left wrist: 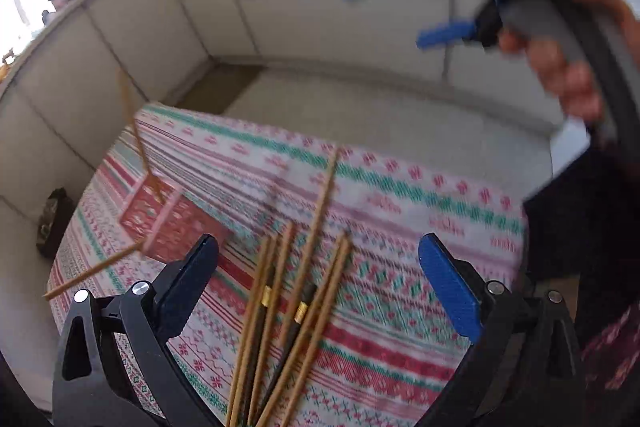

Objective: Organize utensils
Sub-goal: 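Lower the left tool to the pile and grasp another chopstick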

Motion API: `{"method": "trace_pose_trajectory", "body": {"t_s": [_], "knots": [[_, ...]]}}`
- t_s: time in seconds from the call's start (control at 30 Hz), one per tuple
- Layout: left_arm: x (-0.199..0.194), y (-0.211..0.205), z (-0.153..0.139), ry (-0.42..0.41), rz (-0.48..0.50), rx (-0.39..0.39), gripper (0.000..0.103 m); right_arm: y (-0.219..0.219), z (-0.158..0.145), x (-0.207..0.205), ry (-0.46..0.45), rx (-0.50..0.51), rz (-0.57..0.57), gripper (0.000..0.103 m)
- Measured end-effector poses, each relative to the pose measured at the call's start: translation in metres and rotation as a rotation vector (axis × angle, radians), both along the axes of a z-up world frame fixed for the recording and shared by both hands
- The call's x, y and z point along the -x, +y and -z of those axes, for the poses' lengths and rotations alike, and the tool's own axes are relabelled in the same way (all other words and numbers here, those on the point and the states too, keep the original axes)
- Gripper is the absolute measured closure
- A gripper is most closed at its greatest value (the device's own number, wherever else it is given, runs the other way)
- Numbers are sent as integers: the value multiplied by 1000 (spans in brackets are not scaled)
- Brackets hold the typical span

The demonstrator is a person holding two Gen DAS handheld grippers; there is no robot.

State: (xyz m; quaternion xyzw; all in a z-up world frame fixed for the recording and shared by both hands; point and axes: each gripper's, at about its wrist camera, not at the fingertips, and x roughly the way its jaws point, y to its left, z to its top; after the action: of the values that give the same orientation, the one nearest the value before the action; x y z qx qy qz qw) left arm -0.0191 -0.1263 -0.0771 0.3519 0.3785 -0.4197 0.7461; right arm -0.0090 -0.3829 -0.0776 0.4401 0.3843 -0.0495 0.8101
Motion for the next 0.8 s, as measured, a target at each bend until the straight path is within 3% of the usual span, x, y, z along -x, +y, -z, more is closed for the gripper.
{"method": "trace_pose_trajectory", "body": {"t_s": [0.07,0.1,0.13,0.2,0.3,0.47,0.63,0.8], "knots": [[3,-10,28,93,88,-118,8,-3,1,0,2,-16,-7,7],[1,-15,40,144,103,-163,15,-5,1,0,5,-27,-7,7],[-4,-19,54,216,101,-215,31,-6,2,0,7,-46,-10,7],[-17,-25,76,285,57,-306,42,-7,5,-1,13,-93,-19,7],[-36,-28,89,413,25,-315,42,-10,13,-2,26,-155,-26,7],[-57,-41,100,411,45,-374,40,-10,19,-5,26,-247,-55,7],[-70,-62,109,474,115,-407,40,-13,18,-3,22,-259,-54,7],[-80,-70,120,461,109,-438,40,-18,21,-3,33,-268,-44,7]]}}
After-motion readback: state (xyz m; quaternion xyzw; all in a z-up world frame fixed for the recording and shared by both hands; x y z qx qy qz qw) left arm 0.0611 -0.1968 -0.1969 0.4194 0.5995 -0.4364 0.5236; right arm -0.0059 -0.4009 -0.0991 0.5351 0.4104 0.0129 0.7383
